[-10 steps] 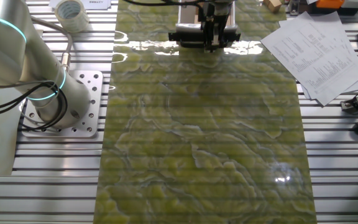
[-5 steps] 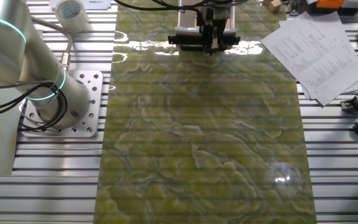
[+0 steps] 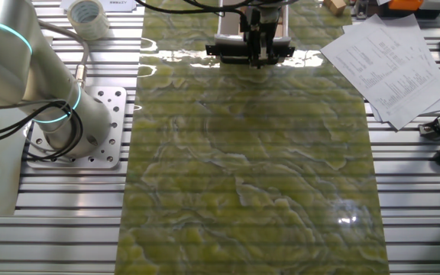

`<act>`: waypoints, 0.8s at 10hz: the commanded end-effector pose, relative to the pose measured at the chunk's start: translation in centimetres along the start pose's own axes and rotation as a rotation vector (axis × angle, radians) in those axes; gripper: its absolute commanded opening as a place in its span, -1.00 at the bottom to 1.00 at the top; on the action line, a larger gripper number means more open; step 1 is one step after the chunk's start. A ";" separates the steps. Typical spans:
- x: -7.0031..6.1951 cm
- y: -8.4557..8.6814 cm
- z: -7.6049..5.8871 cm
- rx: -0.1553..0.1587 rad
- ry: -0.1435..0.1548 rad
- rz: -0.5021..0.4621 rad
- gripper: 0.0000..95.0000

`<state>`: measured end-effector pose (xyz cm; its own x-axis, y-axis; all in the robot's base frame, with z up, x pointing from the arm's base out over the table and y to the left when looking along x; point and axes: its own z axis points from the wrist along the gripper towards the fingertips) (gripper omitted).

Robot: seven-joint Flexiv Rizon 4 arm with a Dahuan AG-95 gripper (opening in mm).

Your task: Take something out of a drawer

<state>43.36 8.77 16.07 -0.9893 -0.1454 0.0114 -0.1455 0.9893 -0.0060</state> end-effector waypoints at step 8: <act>-1.0 3.2 -7.3 -0.026 0.023 -0.158 -0.20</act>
<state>43.70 11.67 23.30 -0.9575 -0.2867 0.0310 -0.2861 0.9579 0.0236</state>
